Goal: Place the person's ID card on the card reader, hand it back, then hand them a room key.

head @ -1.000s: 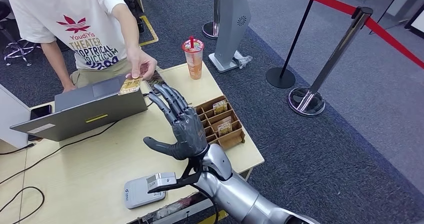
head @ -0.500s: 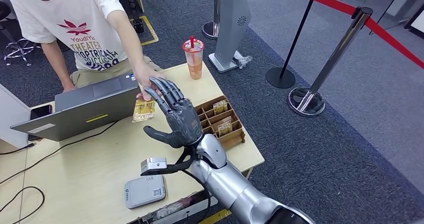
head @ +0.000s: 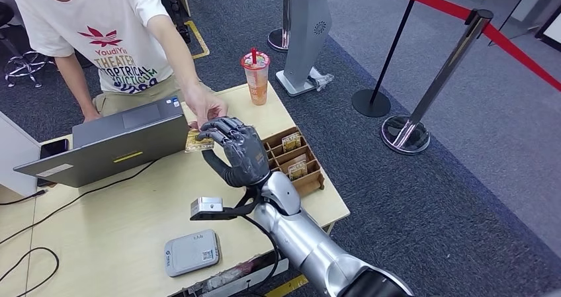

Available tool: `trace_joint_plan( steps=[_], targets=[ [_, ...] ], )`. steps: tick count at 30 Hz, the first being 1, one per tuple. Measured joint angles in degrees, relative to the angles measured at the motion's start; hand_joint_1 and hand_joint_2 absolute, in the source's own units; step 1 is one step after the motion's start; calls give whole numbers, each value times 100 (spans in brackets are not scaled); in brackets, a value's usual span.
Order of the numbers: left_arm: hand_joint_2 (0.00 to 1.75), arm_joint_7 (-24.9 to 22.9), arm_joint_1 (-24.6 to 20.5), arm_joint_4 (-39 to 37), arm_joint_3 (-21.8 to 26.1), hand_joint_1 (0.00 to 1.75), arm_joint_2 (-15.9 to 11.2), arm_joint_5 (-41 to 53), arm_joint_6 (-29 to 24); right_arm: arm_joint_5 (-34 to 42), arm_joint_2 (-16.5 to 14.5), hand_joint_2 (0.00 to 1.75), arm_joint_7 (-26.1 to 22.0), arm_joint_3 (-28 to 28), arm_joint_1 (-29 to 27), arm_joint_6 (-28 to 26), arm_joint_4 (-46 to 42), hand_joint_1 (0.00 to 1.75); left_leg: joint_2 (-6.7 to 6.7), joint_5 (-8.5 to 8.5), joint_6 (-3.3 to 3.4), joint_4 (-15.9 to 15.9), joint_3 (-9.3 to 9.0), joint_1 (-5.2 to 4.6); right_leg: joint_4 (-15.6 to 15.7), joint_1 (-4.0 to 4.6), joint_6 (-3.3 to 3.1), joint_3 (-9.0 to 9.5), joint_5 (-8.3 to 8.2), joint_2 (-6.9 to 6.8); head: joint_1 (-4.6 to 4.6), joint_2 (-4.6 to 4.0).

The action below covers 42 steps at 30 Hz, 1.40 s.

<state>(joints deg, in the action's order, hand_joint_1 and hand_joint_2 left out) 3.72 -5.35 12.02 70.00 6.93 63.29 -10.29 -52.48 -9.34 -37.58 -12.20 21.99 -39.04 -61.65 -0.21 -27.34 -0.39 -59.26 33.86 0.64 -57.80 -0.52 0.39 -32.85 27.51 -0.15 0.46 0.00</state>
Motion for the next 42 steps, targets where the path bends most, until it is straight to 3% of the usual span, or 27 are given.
trace_joint_plan(
  steps=[11, 18, 28, 30, 36, 42],
  targets=[
    [0, 14, 6, 0, 3, 0, -3, -43, -36, -89, -141, 175, -172, 233, 110, 0, 220, 155, 0, 0, 0, 0, 0, 0, 0, 0, 0, 0, 0, 0, 0, 0],
    [0, 14, 6, -2, 4, 0, -6, -48, -51, -79, -187, 175, -216, 347, 134, 0, 288, 170, 0, 0, 0, 0, 0, 0, 0, 0, 0, 0, 0, 0, 0, 0],
    [0, -41, 5, -3, 107, 0, -9, -165, -119, 1165, -205, 175, -215, 16, 270, 96, 467, 174, 1, 0, 0, 0, 0, 0, -1, 0, 0, 0, 0, 0, 1, 0],
    [0, -57, 6, -3, 138, 0, -9, -191, -121, 2236, -165, 175, -104, -234, 293, 539, 421, 175, 1, 0, 0, 0, 0, 0, -1, 0, 0, -1, 0, 2, 0, 0],
    [0, 23, 24, -4, 165, 0, -26, -178, -26, 5359, 207, 175, 483, -1055, 165, 2945, -374, 175, 0, 0, 0, 0, 1, 0, 0, 0, 0, -4, 1, -1, 0, 0],
    [0, 41, 31, -8, 165, 0, -54, -90, 40, 6897, 627, 175, 997, -1511, -85, 4572, -1031, 175, 1, -2, 1, 0, 2, 0, 1, 0, 0, -4, 1, 1, 2, 0]
  ],
)
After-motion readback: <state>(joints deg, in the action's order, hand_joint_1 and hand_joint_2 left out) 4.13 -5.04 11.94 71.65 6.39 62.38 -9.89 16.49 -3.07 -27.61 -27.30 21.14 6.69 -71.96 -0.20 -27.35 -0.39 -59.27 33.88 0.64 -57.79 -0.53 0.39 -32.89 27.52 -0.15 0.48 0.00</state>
